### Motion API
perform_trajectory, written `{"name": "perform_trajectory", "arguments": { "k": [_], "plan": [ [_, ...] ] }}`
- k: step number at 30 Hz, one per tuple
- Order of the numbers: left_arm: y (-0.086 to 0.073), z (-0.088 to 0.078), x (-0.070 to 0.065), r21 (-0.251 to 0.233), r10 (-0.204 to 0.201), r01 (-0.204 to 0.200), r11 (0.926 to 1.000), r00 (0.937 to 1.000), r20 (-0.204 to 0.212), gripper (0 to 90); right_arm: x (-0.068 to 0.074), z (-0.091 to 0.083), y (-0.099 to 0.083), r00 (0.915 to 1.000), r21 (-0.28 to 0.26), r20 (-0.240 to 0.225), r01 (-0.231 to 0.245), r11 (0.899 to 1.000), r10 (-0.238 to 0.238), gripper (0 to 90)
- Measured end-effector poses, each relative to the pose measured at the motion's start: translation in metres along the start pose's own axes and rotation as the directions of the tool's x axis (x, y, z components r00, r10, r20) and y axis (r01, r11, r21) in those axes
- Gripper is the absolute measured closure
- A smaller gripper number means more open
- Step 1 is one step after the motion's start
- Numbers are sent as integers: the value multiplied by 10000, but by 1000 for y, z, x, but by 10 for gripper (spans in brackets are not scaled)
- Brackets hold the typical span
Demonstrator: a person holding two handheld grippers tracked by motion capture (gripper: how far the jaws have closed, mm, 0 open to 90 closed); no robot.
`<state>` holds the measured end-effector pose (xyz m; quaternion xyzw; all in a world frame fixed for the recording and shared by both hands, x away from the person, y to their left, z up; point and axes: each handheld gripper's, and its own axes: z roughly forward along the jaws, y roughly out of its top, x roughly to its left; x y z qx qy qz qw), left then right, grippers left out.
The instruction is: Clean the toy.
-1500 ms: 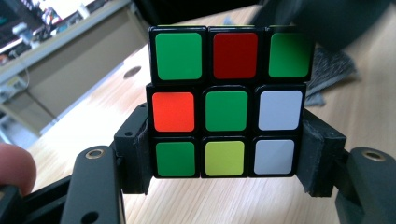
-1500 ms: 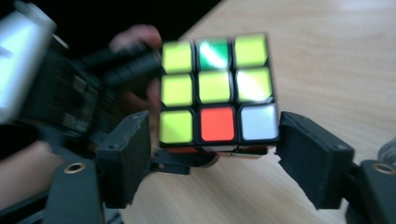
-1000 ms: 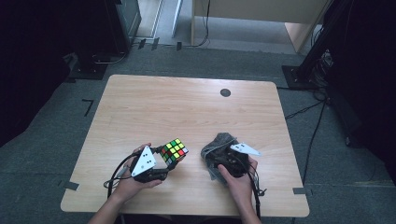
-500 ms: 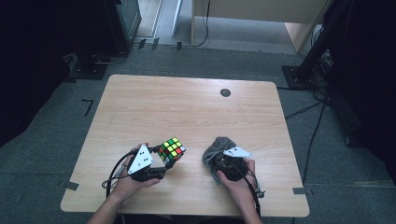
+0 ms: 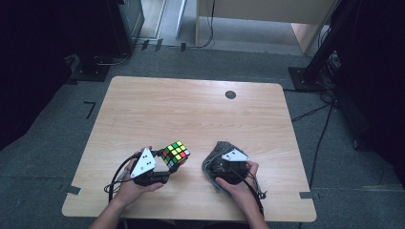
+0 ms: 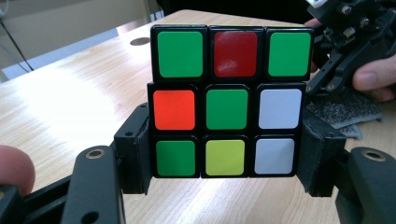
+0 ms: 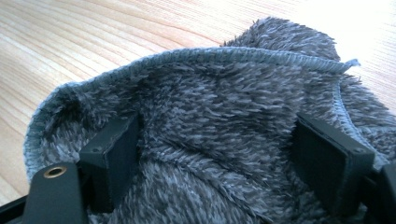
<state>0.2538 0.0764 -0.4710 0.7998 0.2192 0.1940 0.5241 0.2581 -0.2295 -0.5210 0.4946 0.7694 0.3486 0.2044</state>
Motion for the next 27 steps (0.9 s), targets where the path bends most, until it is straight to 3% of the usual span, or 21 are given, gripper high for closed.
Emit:
{"name": "perform_trajectory", "arguments": {
  "k": [2,5,8,11,13,16,18,21,25,27],
  "plan": [
    [0,-2,0,-295,-87,84,9995,9999,-103,340,0,0,-1,10000,-49,22,-47,10000,47,197],
    [1,-5,0,-487,-97,100,9988,9999,52,340,0,-2,-3,9997,-165,203,-101,9998,104,283],
    [2,-5,-1,-557,-47,56,9984,9998,172,339,-2,-5,-5,9985,-407,482,-240,9989,260,501],
    [2,-5,-2,-502,10,3,9987,9997,241,340,-8,-8,-7,9984,-543,390,-382,9978,404,640],
    [2,-3,-3,-332,152,-146,9993,9997,177,340,-11,-11,-6,9966,-583,130,-809,9950,818,683],
    [0,0,-5,-151,315,-311,9994,9992,241,340,-9,-22,-3,9891,-1343,-990,-1219,9834,1091,693],
    [0,1,-7,-157,444,-438,9989,9981,436,340,-1,-33,5,9815,-2085,-1684,-1253,9700,906,692],
    [2,2,-12,-239,569,-554,9982,9963,651,340,15,-46,18,9734,-2772,-2264,-999,9556,361,692],
    [2,3,-14,-229,547,-529,9983,9950,839,340,27,-51,22,9531,-3178,-3019,-773,9450,-236,699],
    [2,3,-15,-199,545,-529,9984,9942,924,340,29,-50,23,9416,-3189,-3340,-700,9452,-429,709]
  ]
}}
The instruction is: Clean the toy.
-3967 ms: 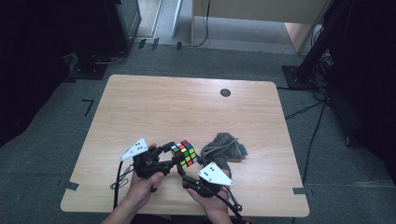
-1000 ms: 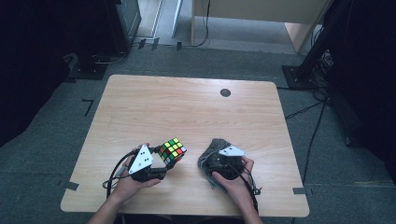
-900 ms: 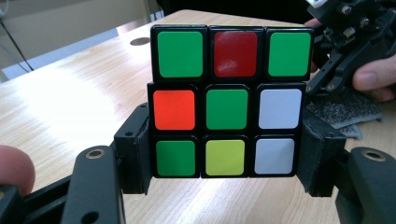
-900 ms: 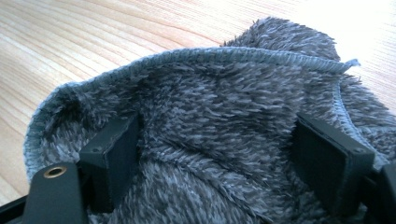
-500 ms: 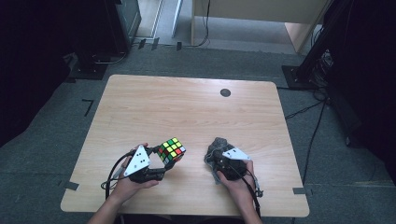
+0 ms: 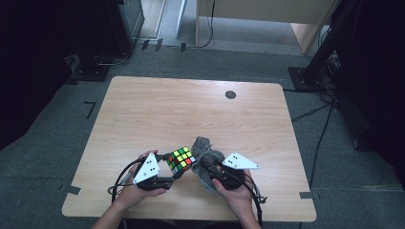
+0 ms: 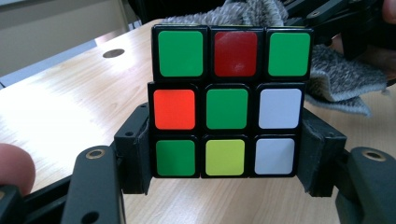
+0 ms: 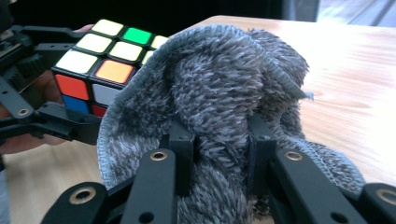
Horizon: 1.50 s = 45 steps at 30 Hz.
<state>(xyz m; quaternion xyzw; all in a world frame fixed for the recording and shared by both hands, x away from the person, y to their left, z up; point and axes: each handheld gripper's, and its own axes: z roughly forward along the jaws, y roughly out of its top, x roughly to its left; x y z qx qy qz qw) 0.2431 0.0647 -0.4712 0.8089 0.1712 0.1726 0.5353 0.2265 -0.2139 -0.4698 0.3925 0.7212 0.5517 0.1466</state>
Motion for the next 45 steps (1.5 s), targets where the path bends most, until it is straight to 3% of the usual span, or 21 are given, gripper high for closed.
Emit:
{"name": "perform_trajectory", "arguments": {
  "k": [4,7,18,24,30,32,36,38,41,45],
  "plan": [
    [0,1,-2,63,11,-11,10000,10000,74,341,-1,1,-3,9982,-40,-591,-68,10000,65,735],
    [1,1,-1,49,-37,37,10000,9999,98,341,1,1,-2,9979,-39,-632,150,9999,-152,744],
    [2,0,-1,54,-90,90,9999,9999,61,338,3,2,-4,9931,-71,-1128,-337,9994,327,756],
    [2,1,-2,41,-132,132,9999,9999,40,337,4,1,-3,9930,-25,-1093,-448,9990,442,757],
    [2,0,-1,103,-55,55,9999,10000,-54,338,7,1,-4,9948,-68,-986,-269,9996,261,751],
    [3,-1,0,114,-9,10,9999,9999,-111,339,6,0,-3,9972,-72,-744,-126,9999,120,740],
    [2,0,2,335,40,-31,9994,9996,-268,340,-3,-17,8,9990,-807,-180,-420,9958,407,739],
    [1,3,0,625,251,-233,9978,9993,-289,340,-3,-24,13,9987,-1175,-208,-495,9918,474,738],
    [1,8,-7,789,544,-540,9954,9985,-34,341,12,-26,21,9982,-1424,-604,-133,9897,47,732],
    [3,9,-14,551,748,-760,9956,9969,246,341,36,-18,24,9924,-1300,-1056,490,9903,-629,714]
  ]
}}
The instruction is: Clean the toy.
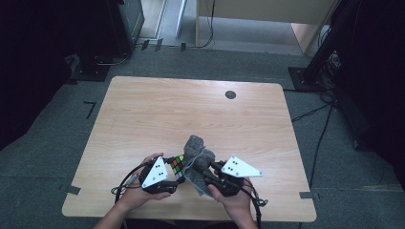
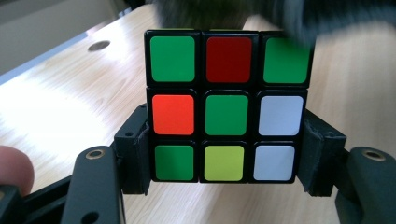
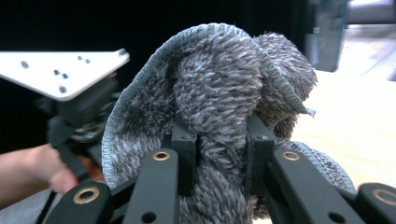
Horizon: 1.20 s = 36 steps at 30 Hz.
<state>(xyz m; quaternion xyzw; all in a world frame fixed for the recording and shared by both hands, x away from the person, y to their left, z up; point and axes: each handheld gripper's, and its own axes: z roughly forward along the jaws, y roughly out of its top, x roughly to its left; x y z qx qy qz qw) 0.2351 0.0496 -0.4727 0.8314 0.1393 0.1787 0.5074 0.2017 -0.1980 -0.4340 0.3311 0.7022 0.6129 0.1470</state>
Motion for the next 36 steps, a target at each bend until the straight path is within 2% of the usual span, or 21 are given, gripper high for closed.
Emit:
{"name": "perform_trajectory", "arguments": {
  "k": [2,3,5,8,10,11,12,13,14,15,17,19,20,21,23,25,28,32,36],
  "plan": [
    [2,-3,0,-169,12,-11,9999,10000,99,341,4,6,-4,9995,322,243,218,9992,-226,704],
    [2,-3,0,-134,85,-85,9999,9999,52,341,2,7,-8,9996,204,275,73,9998,-78,704],
    [2,-6,1,-185,99,-97,9998,9999,115,342,-7,7,-12,9976,199,371,-593,9980,586,705],
    [2,-7,2,-265,-11,16,9996,9998,179,342,-18,5,-16,9876,473,1383,-810,9956,738,708],
    [3,-6,3,-272,-92,98,9996,9997,230,342,-20,0,-15,9748,362,2126,-773,9964,679,709],
    [3,-5,3,-183,-61,64,9998,9998,184,342,-19,-3,-13,9739,102,2150,-767,9970,727,708],
    [2,-4,2,-106,-39,41,9999,9999,139,342,-16,-4,-10,9771,-191,1994,-712,9973,736,708],
    [2,-2,1,27,34,-35,10000,9999,106,342,-12,-5,-8,9809,-362,1806,-665,9971,720,707],
    [2,-1,0,73,97,-98,9999,9999,113,342,-6,-4,-5,9882,-482,1442,-459,9978,525,706],
    [2,-1,-1,72,145,-146,9999,9998,125,342,-2,-3,-3,9918,-469,1221,-336,9983,391,704],
    [4,-2,-3,-132,127,-124,9998,9997,186,342,2,2,-4,9940,-181,1058,-250,9995,268,704],
    [6,-5,-2,-205,87,-83,9998,9998,183,342,-1,6,-11,9920,-9,1190,-412,9992,410,701],
    [6,-5,-2,-187,90,-86,9998,9998,176,342,-5,6,-15,9894,-194,1250,-720,9972,739,702],
    [5,-6,-1,-197,69,-65,9998,9998,207,342,-8,6,-18,9836,-79,1565,-899,9959,900,703],
    [5,-6,0,-217,-4,9,9998,9998,216,342,-13,7,-22,9747,195,2057,-928,9955,869,704],
    [5,-6,0,-274,-15,20,9996,9998,182,342,-15,7,-23,9747,210,2003,-1055,9942,992,705],
    [5,-7,1,-458,-195,207,9987,9995,261,341,-14,11,-26,9732,444,2148,-938,9946,822,706],
    [5,-7,0,-423,-114,124,9990,9997,225,340,-17,15,-32,9715,637,2051,-1342,9889,1186,706],
    [6,-7,0,-491,-215,230,9985,9993,310,339,-21,18,-34,9717,975,1764,-1763,9795,1573,706]
  ]
}}
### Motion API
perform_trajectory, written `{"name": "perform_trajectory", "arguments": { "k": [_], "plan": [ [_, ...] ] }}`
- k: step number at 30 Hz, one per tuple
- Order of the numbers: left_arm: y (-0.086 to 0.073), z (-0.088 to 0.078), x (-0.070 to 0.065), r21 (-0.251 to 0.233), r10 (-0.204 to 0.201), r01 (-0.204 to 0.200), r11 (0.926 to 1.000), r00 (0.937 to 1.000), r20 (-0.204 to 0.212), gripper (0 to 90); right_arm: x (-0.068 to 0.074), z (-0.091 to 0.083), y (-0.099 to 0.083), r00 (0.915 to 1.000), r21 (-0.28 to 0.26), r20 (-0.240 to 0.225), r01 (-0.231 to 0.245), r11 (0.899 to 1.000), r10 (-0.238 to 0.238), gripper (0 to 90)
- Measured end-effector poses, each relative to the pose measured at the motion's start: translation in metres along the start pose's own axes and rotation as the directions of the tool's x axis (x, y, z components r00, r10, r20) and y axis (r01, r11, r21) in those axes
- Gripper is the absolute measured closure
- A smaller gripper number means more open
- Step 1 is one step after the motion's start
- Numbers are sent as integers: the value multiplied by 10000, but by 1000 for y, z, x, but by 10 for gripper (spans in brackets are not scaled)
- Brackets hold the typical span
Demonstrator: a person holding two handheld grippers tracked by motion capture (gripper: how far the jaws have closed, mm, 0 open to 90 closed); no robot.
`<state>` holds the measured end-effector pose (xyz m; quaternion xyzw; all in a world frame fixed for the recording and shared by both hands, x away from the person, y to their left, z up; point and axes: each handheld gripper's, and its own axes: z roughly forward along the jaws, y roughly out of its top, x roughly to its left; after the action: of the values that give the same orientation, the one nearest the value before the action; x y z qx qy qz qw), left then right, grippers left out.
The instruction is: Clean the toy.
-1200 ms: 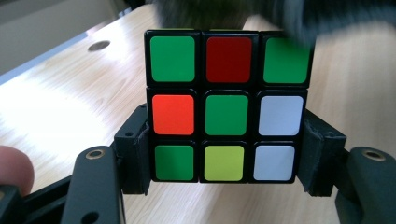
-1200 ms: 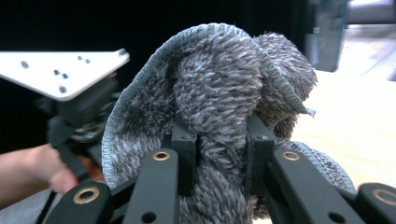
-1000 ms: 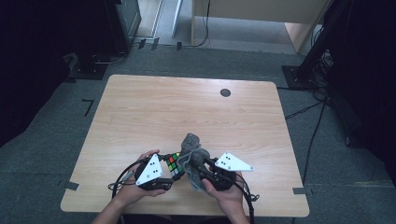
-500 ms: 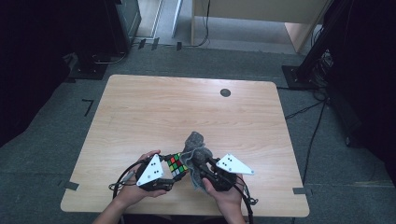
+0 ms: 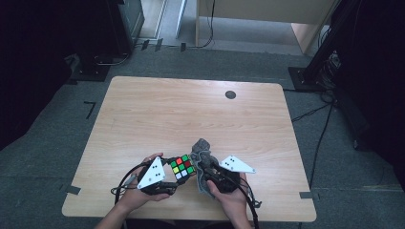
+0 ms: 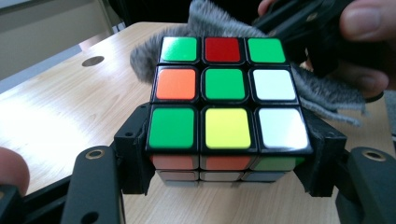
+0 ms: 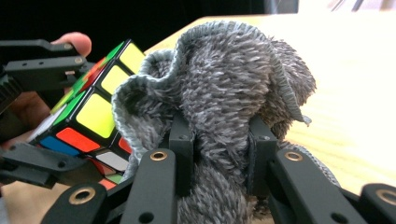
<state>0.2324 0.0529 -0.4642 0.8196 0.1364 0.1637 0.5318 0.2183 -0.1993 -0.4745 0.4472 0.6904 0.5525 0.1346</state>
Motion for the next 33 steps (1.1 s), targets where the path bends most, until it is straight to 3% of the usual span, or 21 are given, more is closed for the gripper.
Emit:
{"name": "perform_trajectory", "arguments": {
  "k": [5,7,9,10,11,12,13,16,17,19,20,21,24,25,26,28,29,31,33],
  "plan": [
    [0,1,0,-12,-63,63,10000,10000,22,339,-2,3,-3,9993,277,-177,-312,9991,317,707],
    [0,2,0,31,-46,46,10000,9999,-91,339,-3,0,0,10000,152,21,-85,9998,85,707],
    [-1,4,0,281,30,-23,9996,9997,-243,340,-2,-10,7,9990,-451,427,151,9989,-131,708],
    [-2,5,0,477,64,-49,9988,9995,-325,340,1,-14,11,9977,-702,603,360,9969,-318,707],
    [-4,9,-1,765,99,-69,9970,9992,-393,340,6,-19,15,9917,-884,1001,900,9920,-811,707],
    [-4,11,-1,926,146,-102,9956,9988,-468,340,18,-22,18,9756,-951,1427,1816,9788,-1671,706],
    [-5,14,-3,1101,180,-118,9938,9983,-551,340,25,-23,19,9679,-950,1437,2210,9706,-2063,705],
    [-2,20,-11,1331,503,-423,9902,9971,-573,340,57,-12,14,9366,-517,960,3429,9379,-3371,703],
    [-1,20,-13,1286,587,-508,9904,9965,-587,340,66,-5,8,9153,-183,769,3978,9173,-3954,698],
    [-1,18,-14,1313,764,-653,9892,9937,-814,341,72,-1,2,8843,-202,1008,4600,8877,-4559,696],
    [-1,16,-13,1205,704,-610,9908,9946,-757,341,69,-2,3,8892,-269,998,4511,8921,-4466,696],
    [-1,15,-12,1103,688,-601,9921,9947,-767,341,63,-4,6,9055,-366,1018,4173,9080,-4120,697],
    [0,12,-11,914,567,-491,9946,9950,-827,342,45,-11,13,9272,-466,1585,3504,9354,-3394,701],
    [0,11,-10,820,498,-433,9957,9957,-780,342,38,-14,15,9314,-366,1847,3253,9449,-3135,702],
    [1,9,-8,648,324,-275,9975,9966,-753,342,36,-15,15,9288,-216,2076,3180,9478,-3069,703],
    [1,10,-6,696,214,-156,9975,9963,-830,342,34,-20,14,9280,-633,2302,3147,9471,-2930,704],
    [1,11,-6,762,232,-166,9970,9959,-869,342,43,-23,13,9181,-1141,2332,3531,9286,-3205,704],
    [0,14,-8,938,313,-228,9953,9954,-903,341,56,-23,12,9049,-1322,1981,4054,9045,-3766,703],
    [0,14,-12,837,514,-447,9955,9954,-803,341,73,-16,8,8774,-1142,1458,4739,8732,-4571,701]
  ]
}}
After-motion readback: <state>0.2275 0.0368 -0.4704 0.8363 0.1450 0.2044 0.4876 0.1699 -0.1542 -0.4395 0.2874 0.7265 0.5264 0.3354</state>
